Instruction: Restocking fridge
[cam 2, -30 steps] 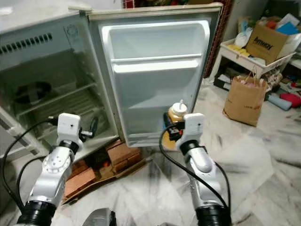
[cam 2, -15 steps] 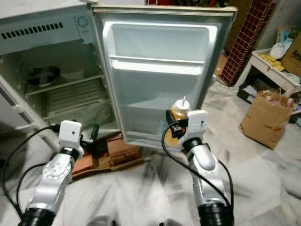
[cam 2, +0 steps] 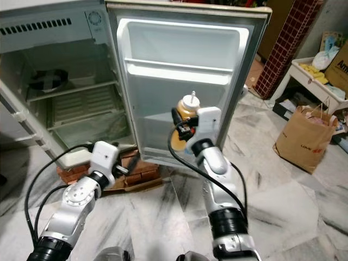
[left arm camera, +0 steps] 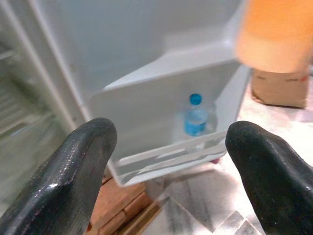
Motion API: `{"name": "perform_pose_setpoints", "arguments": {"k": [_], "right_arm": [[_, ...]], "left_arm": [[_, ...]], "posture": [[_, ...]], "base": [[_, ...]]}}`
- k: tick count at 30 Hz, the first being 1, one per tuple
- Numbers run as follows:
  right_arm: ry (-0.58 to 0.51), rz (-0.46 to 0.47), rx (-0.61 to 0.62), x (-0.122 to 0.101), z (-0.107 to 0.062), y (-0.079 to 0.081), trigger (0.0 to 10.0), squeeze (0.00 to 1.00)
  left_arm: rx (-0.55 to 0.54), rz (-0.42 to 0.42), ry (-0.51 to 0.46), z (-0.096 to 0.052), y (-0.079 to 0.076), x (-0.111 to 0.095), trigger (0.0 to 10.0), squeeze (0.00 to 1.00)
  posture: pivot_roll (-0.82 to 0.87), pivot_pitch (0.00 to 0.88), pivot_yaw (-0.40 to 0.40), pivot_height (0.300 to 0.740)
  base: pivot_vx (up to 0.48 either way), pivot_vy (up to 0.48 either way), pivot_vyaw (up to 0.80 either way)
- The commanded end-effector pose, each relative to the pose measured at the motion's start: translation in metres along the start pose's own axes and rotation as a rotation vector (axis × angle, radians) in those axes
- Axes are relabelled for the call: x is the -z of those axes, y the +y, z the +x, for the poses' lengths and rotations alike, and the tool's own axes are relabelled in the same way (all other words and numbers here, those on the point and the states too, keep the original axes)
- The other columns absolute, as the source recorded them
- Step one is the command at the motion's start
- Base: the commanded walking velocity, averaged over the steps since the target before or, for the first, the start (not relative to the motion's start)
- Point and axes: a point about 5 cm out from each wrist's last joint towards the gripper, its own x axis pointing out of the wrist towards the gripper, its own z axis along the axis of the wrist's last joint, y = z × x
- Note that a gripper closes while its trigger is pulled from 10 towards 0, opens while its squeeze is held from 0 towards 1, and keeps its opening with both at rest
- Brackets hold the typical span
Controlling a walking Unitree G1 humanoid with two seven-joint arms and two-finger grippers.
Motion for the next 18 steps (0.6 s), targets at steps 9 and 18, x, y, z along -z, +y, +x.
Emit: {"name": "perform_pose_setpoints", "arguments": {"k": [9,18], "right_arm": [[-0.069,0.054,-0.112,-0.016,0.035,0.034,10.0,0.0],[-0.018,0.19,-0.35,-0.019,0.029,0.06,10.0,0.0]], "left_arm": [[0.178,0.051,-0.055,0.008,-0.016,-0.012,10.0,0.0],[0.04,0.099,-0.036,0.021,-0.005,-0.012,10.0,0.0]], "posture": [[0.04,0.009,-0.032,0.74],[0.04,0.012,-0.033,0.74]], "base": [[0.0,0.0,0.0],[0.0,0.0,0.0]]}}
